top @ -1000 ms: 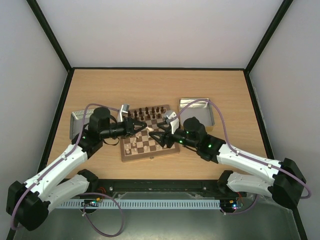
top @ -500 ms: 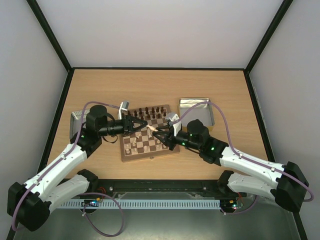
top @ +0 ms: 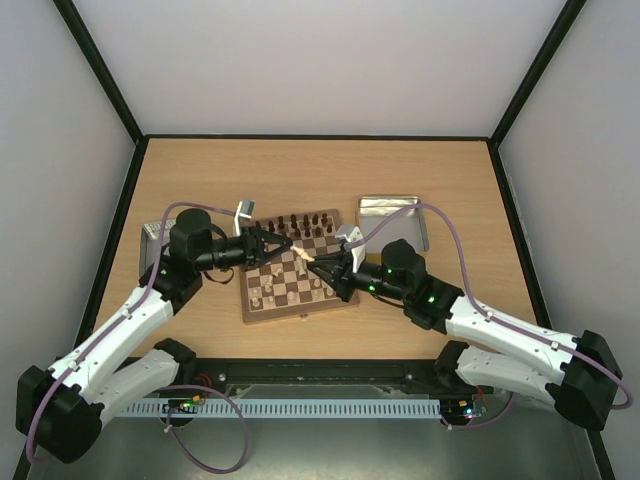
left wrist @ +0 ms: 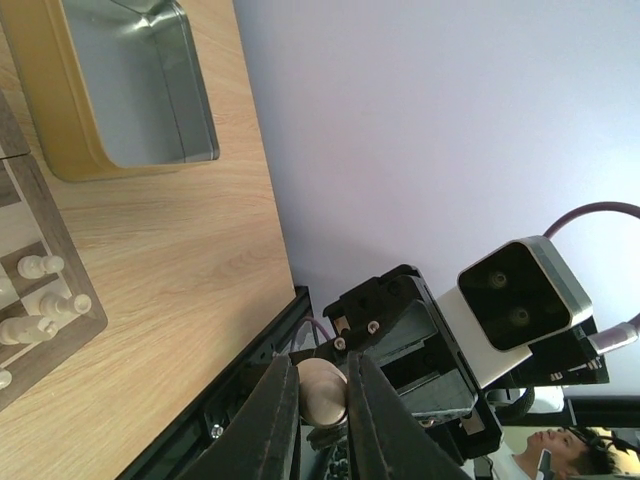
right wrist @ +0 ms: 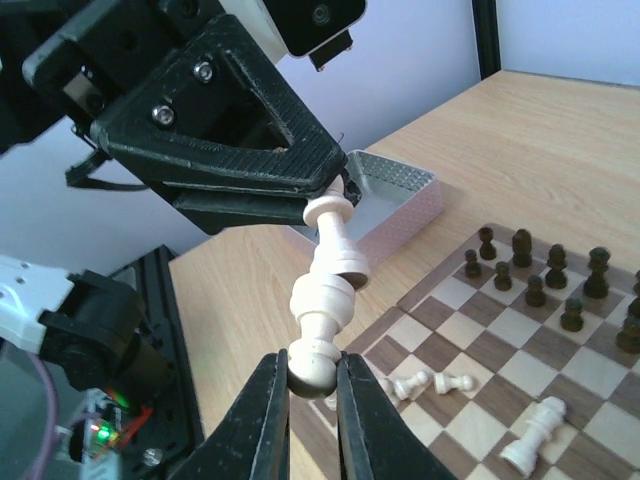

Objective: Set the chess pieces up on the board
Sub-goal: Place the chess piece on the chessboard.

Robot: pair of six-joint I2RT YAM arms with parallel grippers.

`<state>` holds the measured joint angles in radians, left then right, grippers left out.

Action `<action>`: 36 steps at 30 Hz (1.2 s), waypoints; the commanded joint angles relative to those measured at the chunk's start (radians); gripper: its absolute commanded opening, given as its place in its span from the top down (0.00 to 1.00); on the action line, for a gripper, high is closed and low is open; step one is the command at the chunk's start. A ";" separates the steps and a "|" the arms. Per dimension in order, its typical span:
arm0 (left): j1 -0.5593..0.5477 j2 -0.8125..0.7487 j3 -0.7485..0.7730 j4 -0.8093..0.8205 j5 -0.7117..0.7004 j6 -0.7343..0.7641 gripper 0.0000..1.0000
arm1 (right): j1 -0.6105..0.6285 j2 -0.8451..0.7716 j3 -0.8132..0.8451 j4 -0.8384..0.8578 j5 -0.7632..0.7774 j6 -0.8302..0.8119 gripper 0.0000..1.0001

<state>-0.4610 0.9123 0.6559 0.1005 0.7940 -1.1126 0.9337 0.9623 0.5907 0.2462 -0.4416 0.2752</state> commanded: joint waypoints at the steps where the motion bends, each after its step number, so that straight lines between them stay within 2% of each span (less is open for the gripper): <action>1: 0.008 -0.002 -0.002 0.047 0.019 -0.029 0.98 | -0.001 -0.021 0.021 0.037 -0.018 0.018 0.92; 4: 0.008 -0.001 -0.007 0.054 0.019 -0.035 0.98 | -0.001 -0.010 0.035 0.025 -0.004 0.029 0.97; 9: 0.009 0.001 -0.010 0.054 0.016 -0.032 0.98 | -0.001 0.012 0.067 0.000 0.019 0.067 0.98; 13: 0.019 -0.005 0.002 -0.026 -0.052 0.020 0.98 | -0.001 0.028 0.085 -0.054 0.068 0.091 0.98; 16: 0.039 -0.023 0.039 -0.183 -0.195 0.132 0.98 | -0.002 0.048 0.120 -0.170 0.101 0.113 0.98; 19: 0.047 -0.042 0.074 -0.334 -0.417 0.265 0.98 | -0.002 0.075 0.171 -0.307 0.152 0.157 0.98; 25: 0.047 -0.071 0.075 -0.448 -0.702 0.475 0.98 | 0.000 0.214 0.338 -0.600 0.209 0.282 0.98; 29: 0.047 -0.113 0.068 -0.480 -0.776 0.572 0.98 | -0.001 0.295 0.402 -0.689 0.253 0.392 0.98; 36: 0.047 -0.201 0.036 -0.477 -0.750 0.636 0.98 | 0.016 0.524 0.599 -0.963 0.170 0.439 0.98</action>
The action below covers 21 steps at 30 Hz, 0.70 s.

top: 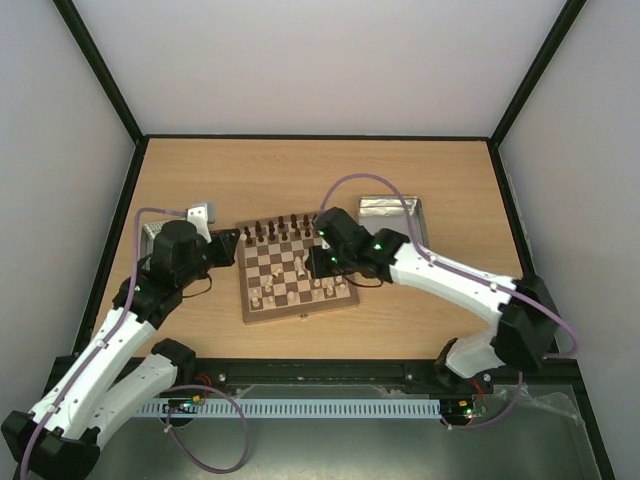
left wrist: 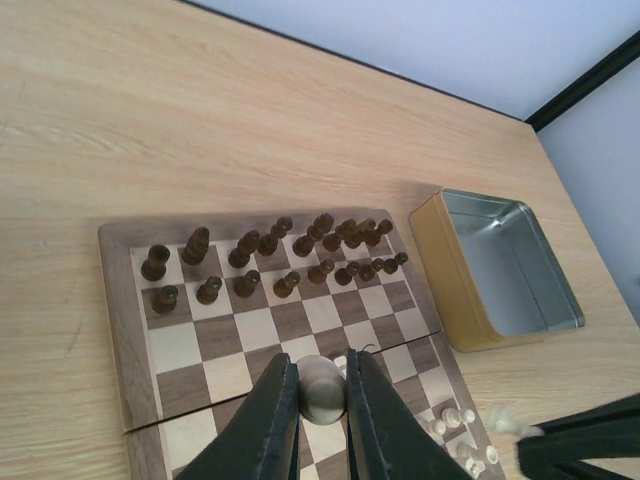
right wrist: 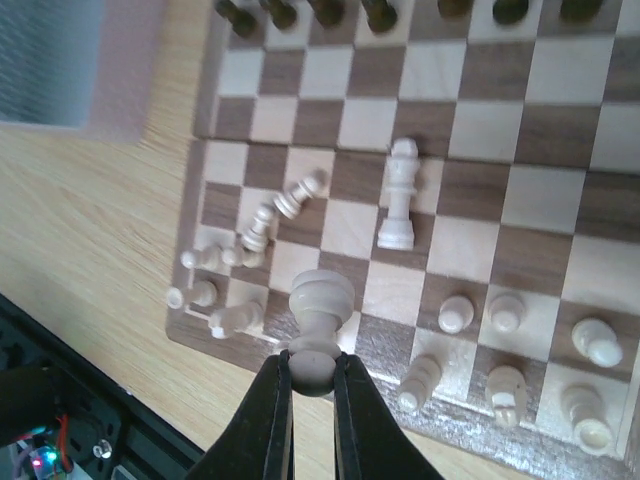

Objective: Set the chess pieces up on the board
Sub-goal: Place the chess piece on the chessboard.

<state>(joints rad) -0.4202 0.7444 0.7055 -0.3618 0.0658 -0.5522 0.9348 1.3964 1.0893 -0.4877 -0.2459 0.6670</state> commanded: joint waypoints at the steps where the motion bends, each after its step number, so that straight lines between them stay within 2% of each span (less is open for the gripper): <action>1: 0.006 -0.036 -0.016 -0.017 -0.020 0.078 0.98 | 0.021 0.115 0.125 -0.266 -0.023 0.045 0.98; 11: 0.006 -0.052 -0.015 -0.040 -0.029 0.089 0.98 | 0.063 0.328 0.336 -0.591 0.008 -0.012 0.98; 21: 0.006 -0.074 -0.024 -0.046 -0.016 0.084 0.98 | 0.103 0.498 0.457 -0.626 -0.054 -0.075 0.98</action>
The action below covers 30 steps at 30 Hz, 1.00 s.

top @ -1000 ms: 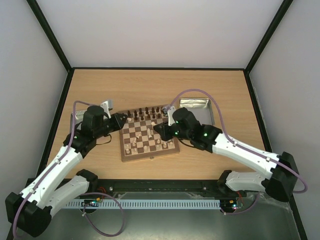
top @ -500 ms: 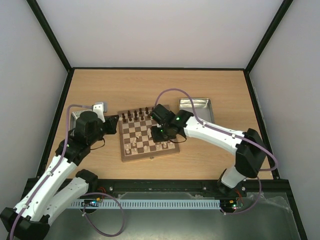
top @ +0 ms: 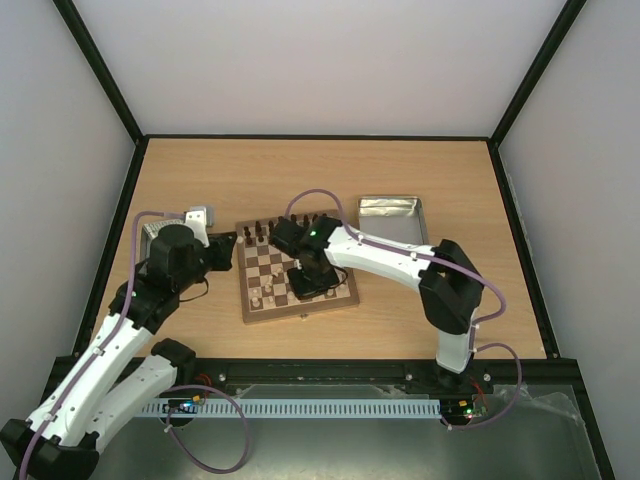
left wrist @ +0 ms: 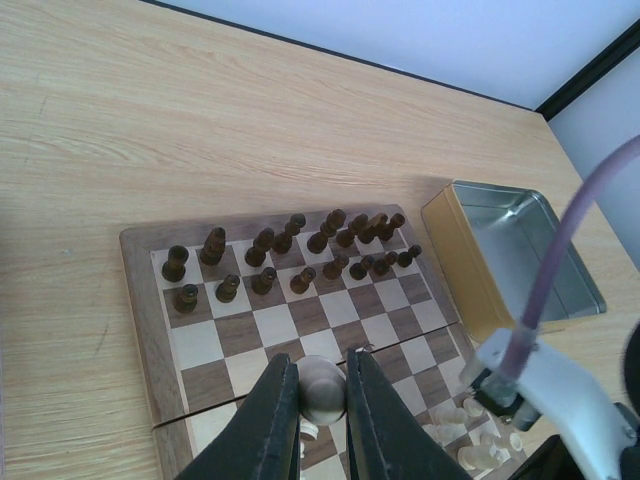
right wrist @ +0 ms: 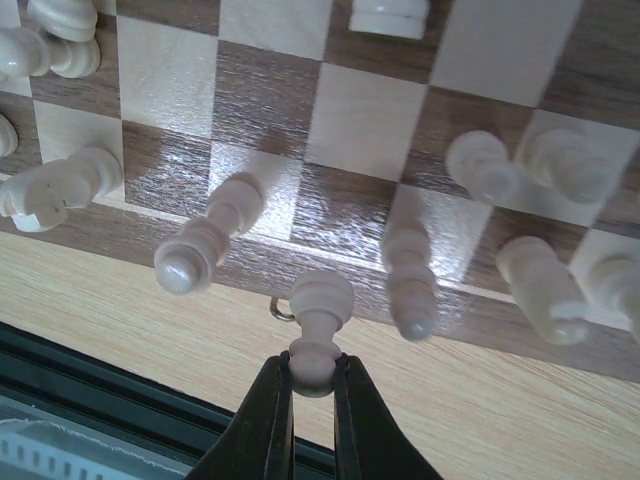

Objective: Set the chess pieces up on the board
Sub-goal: Place the chess piece on the chessboard.

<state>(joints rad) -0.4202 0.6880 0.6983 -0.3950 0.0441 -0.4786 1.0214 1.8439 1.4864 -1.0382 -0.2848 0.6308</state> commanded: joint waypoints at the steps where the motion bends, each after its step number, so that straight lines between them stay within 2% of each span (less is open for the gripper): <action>1: 0.006 -0.020 -0.017 -0.012 0.005 0.011 0.98 | 0.017 0.061 0.070 -0.077 -0.018 -0.041 0.98; 14: 0.006 -0.042 -0.017 -0.043 -0.074 -0.015 0.98 | 0.010 0.164 0.183 -0.129 0.055 -0.040 0.98; 30: 0.006 -0.042 -0.021 -0.044 -0.072 -0.018 0.98 | -0.047 0.260 0.238 -0.138 0.091 -0.070 0.96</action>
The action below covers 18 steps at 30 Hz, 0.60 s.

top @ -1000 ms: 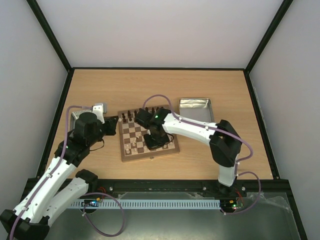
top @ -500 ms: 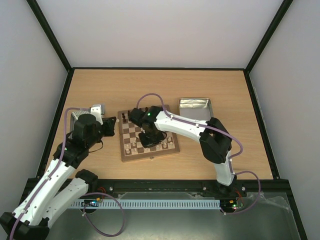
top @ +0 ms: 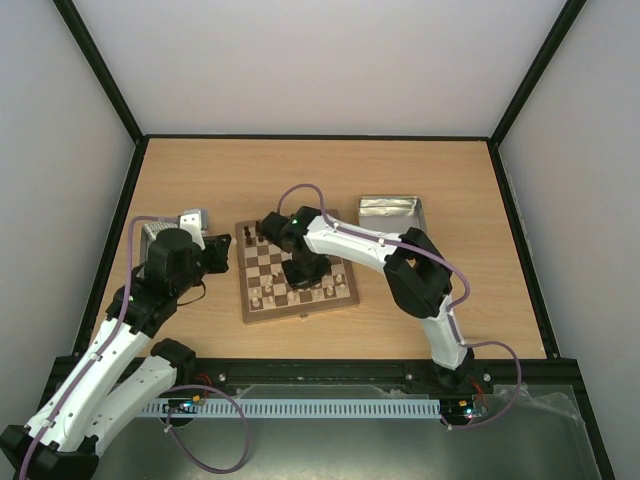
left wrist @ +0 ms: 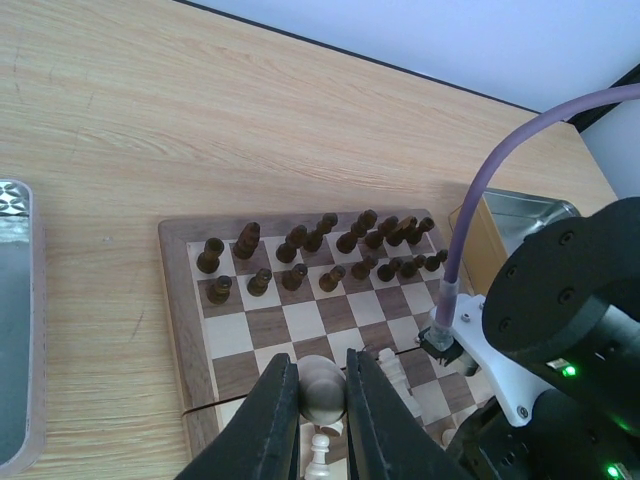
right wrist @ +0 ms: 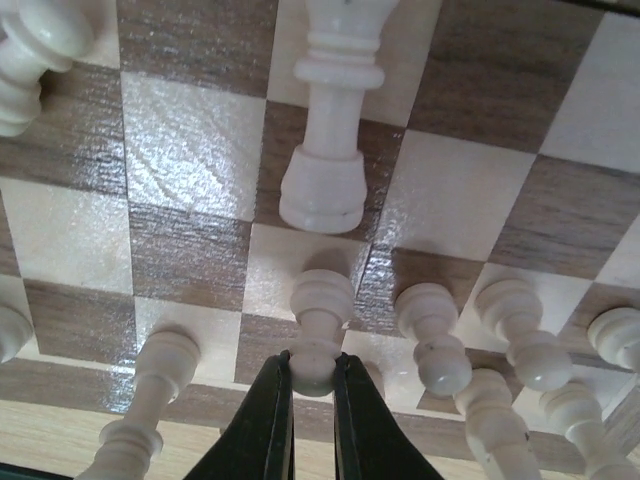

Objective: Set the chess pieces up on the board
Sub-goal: Place the chess piece on the chessboard.

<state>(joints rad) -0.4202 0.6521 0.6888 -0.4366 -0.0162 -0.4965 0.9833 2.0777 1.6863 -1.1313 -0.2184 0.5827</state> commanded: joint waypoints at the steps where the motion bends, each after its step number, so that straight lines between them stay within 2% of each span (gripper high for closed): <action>1: 0.006 -0.007 -0.012 -0.003 -0.011 -0.001 0.98 | -0.010 0.030 0.044 -0.048 0.024 -0.025 0.95; 11: 0.006 -0.001 -0.012 -0.002 -0.007 0.001 0.98 | -0.012 0.040 0.076 -0.068 0.000 -0.042 0.80; 18: 0.006 -0.002 -0.013 -0.003 -0.009 0.001 0.98 | -0.012 0.037 0.082 -0.063 0.048 -0.040 0.75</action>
<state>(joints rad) -0.4202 0.6533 0.6868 -0.4374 -0.0166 -0.4973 0.9745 2.1101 1.7439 -1.1530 -0.2180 0.5491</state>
